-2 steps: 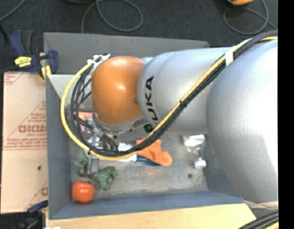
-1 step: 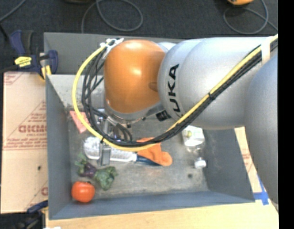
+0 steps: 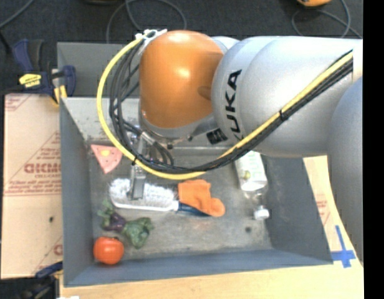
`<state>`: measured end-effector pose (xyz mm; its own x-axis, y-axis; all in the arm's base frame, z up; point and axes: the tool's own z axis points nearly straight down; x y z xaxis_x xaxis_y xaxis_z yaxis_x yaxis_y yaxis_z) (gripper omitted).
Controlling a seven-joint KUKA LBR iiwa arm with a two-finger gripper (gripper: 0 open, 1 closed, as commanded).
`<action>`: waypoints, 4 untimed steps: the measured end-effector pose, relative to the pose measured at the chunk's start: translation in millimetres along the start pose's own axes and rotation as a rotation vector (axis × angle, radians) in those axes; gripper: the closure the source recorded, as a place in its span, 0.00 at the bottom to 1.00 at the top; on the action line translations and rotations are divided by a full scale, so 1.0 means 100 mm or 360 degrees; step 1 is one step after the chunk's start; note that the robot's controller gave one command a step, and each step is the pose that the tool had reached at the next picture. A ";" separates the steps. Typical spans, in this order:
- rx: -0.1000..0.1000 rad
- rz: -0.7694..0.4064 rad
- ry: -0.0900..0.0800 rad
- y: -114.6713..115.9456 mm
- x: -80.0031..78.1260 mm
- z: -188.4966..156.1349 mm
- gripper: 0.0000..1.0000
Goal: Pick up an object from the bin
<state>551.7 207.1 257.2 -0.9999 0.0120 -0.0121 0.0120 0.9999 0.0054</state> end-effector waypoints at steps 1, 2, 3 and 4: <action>0.0009 0.0033 0.0018 -0.02 -0.10 0.29 0.00; 0.0006 -0.0400 0.0011 -0.03 -0.19 0.23 0.00; 0.0004 -0.0262 0.0010 -0.08 -0.20 0.26 0.00; 0.0006 0.0129 0.0009 -0.24 -0.17 0.35 0.00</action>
Offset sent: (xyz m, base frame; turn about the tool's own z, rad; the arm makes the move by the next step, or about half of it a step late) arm 0.0377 -0.0050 0.0006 0.0490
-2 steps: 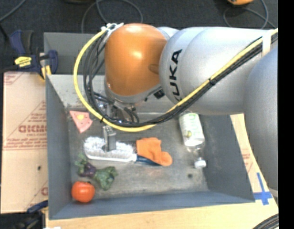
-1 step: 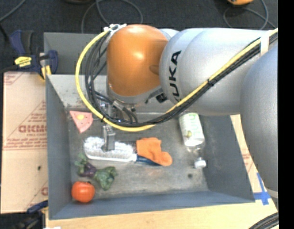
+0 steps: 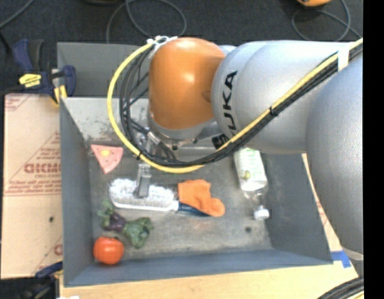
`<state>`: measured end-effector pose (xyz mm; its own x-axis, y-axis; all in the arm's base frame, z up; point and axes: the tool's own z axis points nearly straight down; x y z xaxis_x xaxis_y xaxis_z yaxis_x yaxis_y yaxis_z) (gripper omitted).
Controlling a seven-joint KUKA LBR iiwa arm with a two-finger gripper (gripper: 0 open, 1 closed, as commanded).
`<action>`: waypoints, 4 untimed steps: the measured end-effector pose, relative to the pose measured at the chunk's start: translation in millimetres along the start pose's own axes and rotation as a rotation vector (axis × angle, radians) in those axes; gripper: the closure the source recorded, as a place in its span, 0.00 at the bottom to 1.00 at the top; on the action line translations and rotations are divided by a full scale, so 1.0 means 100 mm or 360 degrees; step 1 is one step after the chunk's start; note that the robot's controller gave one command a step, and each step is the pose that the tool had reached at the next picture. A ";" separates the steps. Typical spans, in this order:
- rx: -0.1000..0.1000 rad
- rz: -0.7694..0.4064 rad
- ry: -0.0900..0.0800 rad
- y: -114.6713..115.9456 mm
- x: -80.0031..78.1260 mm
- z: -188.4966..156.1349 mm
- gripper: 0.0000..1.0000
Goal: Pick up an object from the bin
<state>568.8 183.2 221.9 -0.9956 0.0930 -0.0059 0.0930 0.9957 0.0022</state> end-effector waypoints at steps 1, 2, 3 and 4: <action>-0.0001 -0.0262 -0.0008 -0.15 -0.05 0.34 0.00; 0.0000 -0.0398 0.0001 -0.55 0.11 0.41 0.00; 0.0000 -0.0079 -0.0005 -0.64 0.13 0.50 0.00; 0.0000 -0.0135 -0.0002 -0.71 0.19 0.35 0.00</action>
Offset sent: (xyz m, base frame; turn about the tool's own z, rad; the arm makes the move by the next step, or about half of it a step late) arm -0.0405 -0.0999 -0.0376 -0.0433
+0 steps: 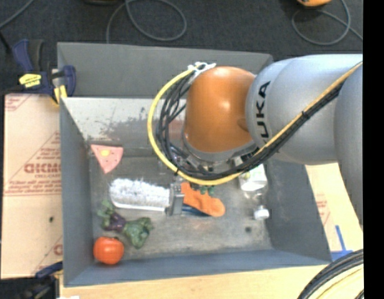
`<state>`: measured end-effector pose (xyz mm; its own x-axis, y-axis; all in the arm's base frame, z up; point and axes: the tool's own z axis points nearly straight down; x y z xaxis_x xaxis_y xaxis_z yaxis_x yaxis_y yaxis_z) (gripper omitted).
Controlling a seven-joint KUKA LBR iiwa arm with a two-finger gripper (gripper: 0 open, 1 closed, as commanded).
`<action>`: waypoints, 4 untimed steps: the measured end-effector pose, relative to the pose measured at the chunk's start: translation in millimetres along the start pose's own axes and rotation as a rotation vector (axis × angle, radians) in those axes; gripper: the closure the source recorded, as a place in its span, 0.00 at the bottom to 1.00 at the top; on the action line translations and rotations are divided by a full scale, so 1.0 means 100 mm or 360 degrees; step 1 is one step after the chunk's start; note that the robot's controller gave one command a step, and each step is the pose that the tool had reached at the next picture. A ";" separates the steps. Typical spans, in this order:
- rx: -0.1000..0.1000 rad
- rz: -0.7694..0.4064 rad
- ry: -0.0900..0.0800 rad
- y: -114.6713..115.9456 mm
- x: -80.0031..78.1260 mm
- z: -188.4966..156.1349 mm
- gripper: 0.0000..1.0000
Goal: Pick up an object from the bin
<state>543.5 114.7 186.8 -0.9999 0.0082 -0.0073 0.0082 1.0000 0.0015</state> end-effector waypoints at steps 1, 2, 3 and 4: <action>-0.0003 0.0002 -0.0021 -0.10 -0.01 0.18 0.00; -0.0002 0.0006 -0.0011 -0.14 0.00 0.31 0.00; 0.0004 -0.0034 0.0013 -0.22 -0.03 0.15 0.00; -0.0006 -0.0019 -0.0042 -0.27 -0.06 -0.01 0.00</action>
Offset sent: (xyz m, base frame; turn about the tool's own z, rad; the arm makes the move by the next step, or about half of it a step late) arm 0.0014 -0.0496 -0.0069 -0.0097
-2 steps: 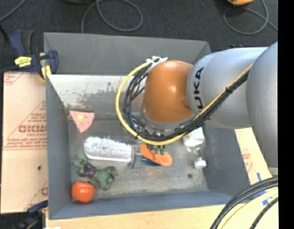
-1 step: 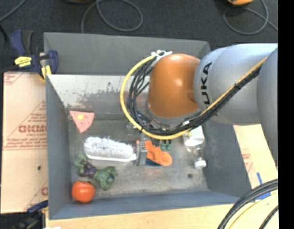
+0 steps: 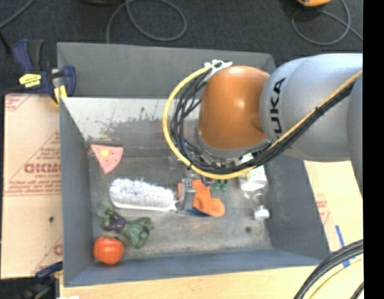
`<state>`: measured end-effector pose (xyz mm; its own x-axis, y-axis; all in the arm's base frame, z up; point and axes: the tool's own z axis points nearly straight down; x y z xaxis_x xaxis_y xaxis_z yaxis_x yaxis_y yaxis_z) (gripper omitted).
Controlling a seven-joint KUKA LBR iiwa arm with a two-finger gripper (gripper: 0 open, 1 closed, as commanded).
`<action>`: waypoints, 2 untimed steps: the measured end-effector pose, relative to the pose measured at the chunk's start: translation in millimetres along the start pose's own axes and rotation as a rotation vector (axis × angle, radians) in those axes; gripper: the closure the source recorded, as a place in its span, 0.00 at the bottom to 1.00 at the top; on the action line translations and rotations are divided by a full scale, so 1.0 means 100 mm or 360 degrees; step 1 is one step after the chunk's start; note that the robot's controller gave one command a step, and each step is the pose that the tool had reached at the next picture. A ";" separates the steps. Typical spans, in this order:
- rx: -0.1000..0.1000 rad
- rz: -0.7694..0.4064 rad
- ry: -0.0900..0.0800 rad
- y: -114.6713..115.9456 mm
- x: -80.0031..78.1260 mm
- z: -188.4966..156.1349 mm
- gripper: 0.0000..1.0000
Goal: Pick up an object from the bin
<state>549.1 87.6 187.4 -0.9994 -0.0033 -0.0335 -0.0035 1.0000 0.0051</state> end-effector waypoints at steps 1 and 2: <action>0.0004 -0.0155 0.0040 -0.31 0.02 0.48 0.00; 0.0005 -0.0234 0.0025 -0.43 0.00 0.63 0.00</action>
Offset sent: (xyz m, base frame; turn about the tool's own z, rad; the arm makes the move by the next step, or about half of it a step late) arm 0.0048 -0.0349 -0.0720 -0.0102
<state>551.4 45.0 123.8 -0.9886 -0.1498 -0.0179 -0.1498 0.9887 -0.0021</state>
